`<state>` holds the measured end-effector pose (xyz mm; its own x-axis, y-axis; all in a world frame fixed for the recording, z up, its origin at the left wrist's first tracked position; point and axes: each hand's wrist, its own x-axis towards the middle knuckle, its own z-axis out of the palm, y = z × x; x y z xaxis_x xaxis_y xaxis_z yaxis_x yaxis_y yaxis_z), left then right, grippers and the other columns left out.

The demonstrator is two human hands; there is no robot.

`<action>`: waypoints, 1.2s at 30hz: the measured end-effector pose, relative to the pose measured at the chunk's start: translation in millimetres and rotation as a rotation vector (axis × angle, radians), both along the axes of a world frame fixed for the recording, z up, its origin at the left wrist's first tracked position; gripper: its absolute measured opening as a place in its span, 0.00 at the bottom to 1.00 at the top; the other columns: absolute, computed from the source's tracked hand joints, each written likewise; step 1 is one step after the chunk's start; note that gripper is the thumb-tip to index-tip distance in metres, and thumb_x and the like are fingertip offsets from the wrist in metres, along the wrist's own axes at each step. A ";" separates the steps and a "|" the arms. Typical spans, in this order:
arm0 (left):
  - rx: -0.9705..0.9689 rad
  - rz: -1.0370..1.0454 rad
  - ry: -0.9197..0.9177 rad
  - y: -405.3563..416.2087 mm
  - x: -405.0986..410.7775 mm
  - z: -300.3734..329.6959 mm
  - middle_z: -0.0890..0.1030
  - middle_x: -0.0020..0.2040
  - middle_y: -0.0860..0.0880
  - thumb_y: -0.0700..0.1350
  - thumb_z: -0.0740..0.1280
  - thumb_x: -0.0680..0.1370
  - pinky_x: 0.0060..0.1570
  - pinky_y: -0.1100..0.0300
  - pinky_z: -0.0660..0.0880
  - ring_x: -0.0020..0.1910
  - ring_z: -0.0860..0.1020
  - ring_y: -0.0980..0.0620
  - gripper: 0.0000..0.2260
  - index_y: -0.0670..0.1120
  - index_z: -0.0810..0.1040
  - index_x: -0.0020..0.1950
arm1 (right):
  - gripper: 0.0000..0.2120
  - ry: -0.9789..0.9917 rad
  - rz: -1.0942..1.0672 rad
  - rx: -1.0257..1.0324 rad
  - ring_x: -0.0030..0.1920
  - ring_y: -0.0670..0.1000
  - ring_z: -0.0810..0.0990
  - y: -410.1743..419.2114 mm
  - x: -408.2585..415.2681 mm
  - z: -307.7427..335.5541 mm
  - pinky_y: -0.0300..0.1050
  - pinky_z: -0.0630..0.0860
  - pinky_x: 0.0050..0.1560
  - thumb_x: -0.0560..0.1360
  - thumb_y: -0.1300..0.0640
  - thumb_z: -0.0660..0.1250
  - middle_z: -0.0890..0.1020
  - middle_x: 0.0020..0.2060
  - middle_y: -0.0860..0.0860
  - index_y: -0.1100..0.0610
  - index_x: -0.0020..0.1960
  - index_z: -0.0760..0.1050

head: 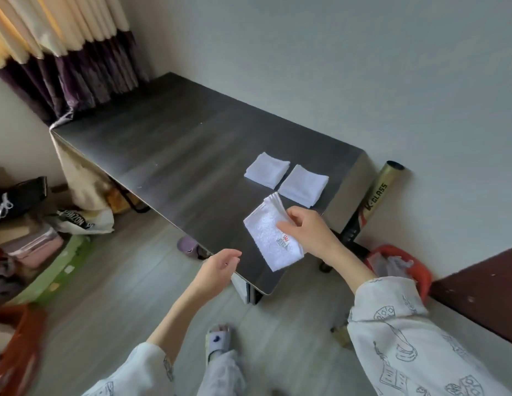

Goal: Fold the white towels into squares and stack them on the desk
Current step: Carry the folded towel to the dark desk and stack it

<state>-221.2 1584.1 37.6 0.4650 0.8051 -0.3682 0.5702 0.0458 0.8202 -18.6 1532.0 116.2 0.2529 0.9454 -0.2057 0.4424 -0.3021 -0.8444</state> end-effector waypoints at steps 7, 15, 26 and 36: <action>-0.763 0.325 -0.407 143.9 84.8 -33.1 0.78 0.57 0.45 0.60 0.47 0.80 0.51 0.50 0.75 0.55 0.77 0.44 0.22 0.46 0.71 0.60 | 0.03 0.217 -0.170 -0.091 0.44 0.45 0.77 119.3 43.3 -29.3 0.32 0.67 0.36 0.77 0.55 0.64 0.76 0.40 0.45 0.54 0.47 0.73; -0.593 -0.059 -0.187 328.7 149.8 -52.4 0.80 0.54 0.45 0.51 0.58 0.80 0.49 0.50 0.79 0.50 0.79 0.50 0.13 0.48 0.74 0.60 | 0.07 0.429 -0.661 -0.285 0.52 0.50 0.78 249.5 84.7 -88.0 0.46 0.78 0.50 0.78 0.56 0.62 0.78 0.54 0.51 0.57 0.55 0.72; -0.297 -0.335 0.097 400.1 228.6 -86.1 0.73 0.57 0.48 0.45 0.59 0.79 0.54 0.54 0.74 0.54 0.74 0.48 0.19 0.48 0.64 0.70 | 0.16 0.410 -0.819 -0.429 0.57 0.56 0.77 320.2 137.0 -135.2 0.57 0.74 0.60 0.77 0.63 0.57 0.78 0.56 0.55 0.58 0.63 0.71; -0.013 -0.258 0.191 370.5 221.5 -53.5 0.72 0.63 0.48 0.41 0.55 0.80 0.51 0.55 0.71 0.54 0.72 0.49 0.17 0.46 0.66 0.69 | 0.14 0.600 -0.943 -0.329 0.56 0.50 0.76 266.2 121.6 -112.0 0.41 0.74 0.53 0.80 0.51 0.59 0.74 0.59 0.50 0.53 0.64 0.68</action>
